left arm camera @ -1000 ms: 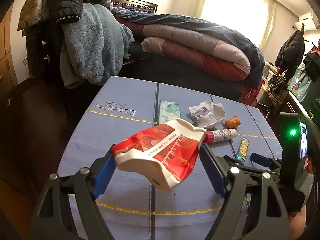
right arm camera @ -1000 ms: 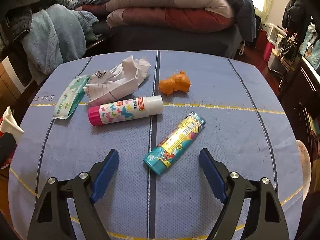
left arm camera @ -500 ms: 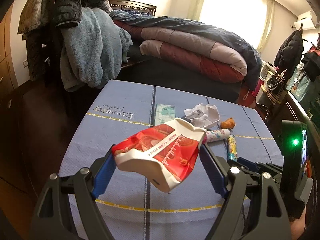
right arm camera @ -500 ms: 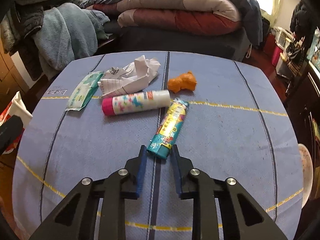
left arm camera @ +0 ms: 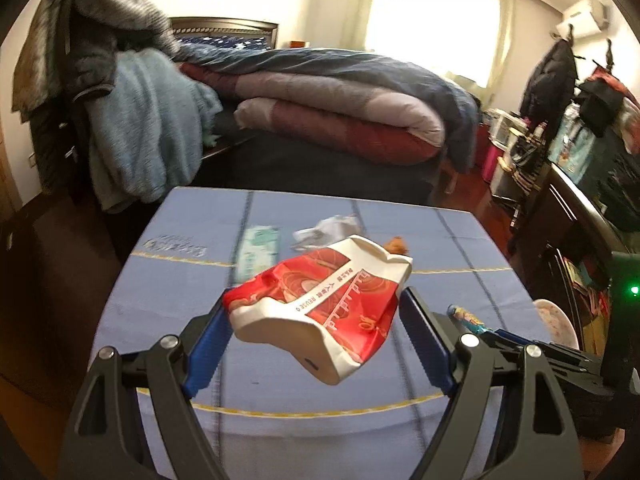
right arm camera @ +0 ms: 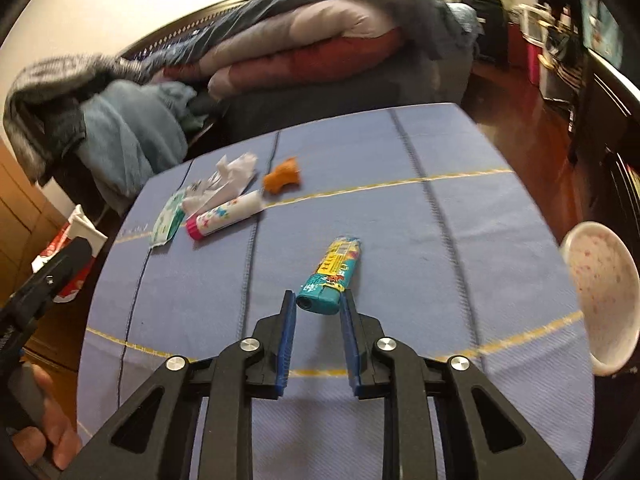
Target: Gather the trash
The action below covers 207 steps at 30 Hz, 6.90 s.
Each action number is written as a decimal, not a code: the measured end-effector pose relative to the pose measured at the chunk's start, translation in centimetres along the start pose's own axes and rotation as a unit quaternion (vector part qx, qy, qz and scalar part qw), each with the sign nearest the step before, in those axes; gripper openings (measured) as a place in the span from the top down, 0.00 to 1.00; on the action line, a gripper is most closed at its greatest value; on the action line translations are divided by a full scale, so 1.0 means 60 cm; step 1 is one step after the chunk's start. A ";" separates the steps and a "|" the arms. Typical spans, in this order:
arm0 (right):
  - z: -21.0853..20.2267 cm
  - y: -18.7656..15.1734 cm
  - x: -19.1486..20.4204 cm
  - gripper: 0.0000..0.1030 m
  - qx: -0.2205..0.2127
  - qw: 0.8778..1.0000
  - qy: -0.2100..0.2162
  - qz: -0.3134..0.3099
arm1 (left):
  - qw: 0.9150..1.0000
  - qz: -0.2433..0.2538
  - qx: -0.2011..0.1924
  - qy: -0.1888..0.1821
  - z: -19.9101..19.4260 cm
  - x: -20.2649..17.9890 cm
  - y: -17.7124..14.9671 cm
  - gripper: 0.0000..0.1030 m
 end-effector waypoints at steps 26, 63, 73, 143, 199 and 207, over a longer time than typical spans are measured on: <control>-0.160 -0.045 -0.199 0.79 -0.080 0.992 0.036 0.085 | 0.991 0.127 -0.003 -0.040 -0.022 -0.268 -0.015 0.21; -0.270 -0.039 -0.541 0.79 -0.158 0.954 -0.077 0.241 | 0.939 0.303 0.028 -0.159 0.103 -0.663 -0.065 0.21; -0.201 -0.029 -0.608 0.75 -0.127 0.947 -0.135 0.261 | 0.931 0.312 0.093 -0.169 0.217 -0.743 -0.102 0.18; 0.053 0.113 0.014 0.20 -0.032 0.995 -0.064 -0.076 | 0.990 -0.055 0.109 0.076 0.239 0.014 -0.011 0.14; -0.083 0.019 -0.067 0.59 -0.071 0.993 -0.088 -0.023 | 0.999 0.011 0.008 0.030 -0.002 -0.111 -0.012 0.14; -0.148 0.001 -0.127 0.58 -0.096 0.990 -0.102 -0.007 | 0.998 0.057 -0.012 -0.004 -0.028 -0.214 -0.007 0.14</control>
Point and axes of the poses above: each gripper's, at about its wrist camera, not at the fingertips, and z roughly the way its jaws point, x to its left, y to its top, the point moved 5 cm from there along z, roughly the way its jaws point, and after that the axes turned 7 degrees about x, right-handed, at the moved point
